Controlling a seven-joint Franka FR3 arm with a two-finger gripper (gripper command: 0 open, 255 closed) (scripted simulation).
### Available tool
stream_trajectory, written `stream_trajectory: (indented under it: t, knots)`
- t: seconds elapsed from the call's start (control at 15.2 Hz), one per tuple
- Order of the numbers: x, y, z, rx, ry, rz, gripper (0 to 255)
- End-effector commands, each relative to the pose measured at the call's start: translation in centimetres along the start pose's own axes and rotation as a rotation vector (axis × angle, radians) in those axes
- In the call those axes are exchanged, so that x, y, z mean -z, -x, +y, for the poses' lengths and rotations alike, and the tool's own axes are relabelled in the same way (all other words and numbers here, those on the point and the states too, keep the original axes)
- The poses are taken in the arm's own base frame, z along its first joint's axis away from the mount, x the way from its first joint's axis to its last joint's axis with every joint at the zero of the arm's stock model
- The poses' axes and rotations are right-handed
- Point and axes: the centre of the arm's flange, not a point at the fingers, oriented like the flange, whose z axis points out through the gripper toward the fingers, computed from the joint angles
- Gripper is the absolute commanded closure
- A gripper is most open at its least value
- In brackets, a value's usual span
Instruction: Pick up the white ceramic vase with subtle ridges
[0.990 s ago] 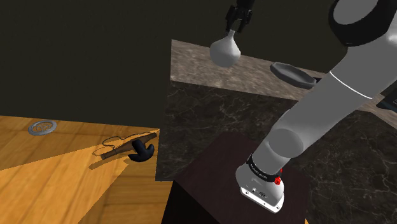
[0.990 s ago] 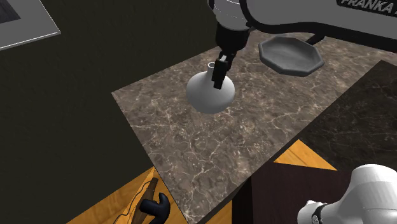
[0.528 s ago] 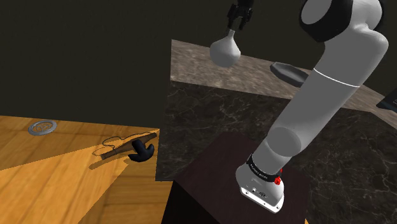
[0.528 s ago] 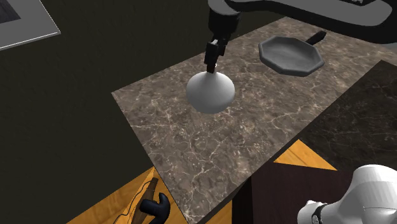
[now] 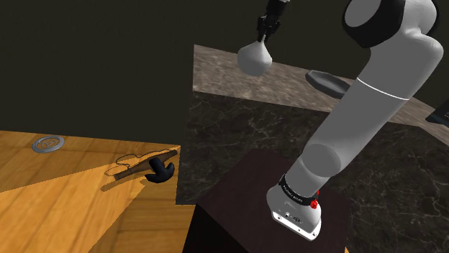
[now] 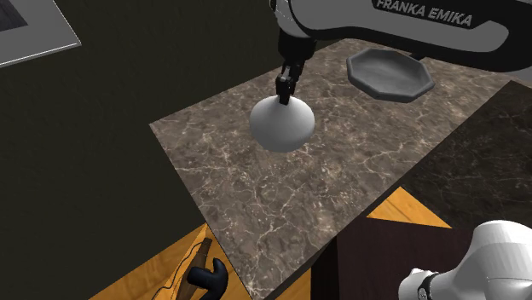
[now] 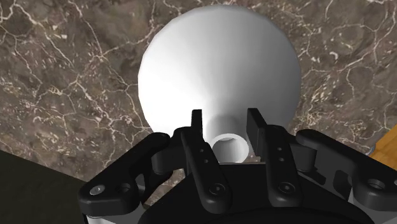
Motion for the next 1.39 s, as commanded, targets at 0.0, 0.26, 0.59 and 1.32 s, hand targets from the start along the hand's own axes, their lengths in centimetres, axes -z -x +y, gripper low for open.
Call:
stream_trajectory:
  t: [0.0,0.26,0.59,1.32]
  knots:
    - [-0.1,0.0,0.0,0.000,0.000,0.000,255]
    - [-0.1,0.0,0.0,0.000,0.000,0.000,255]
    - [1.0,-0.1,0.1,0.000,0.000,0.000,255]
    - [6.8,-0.6,0.2,0.000,0.000,0.000,255]
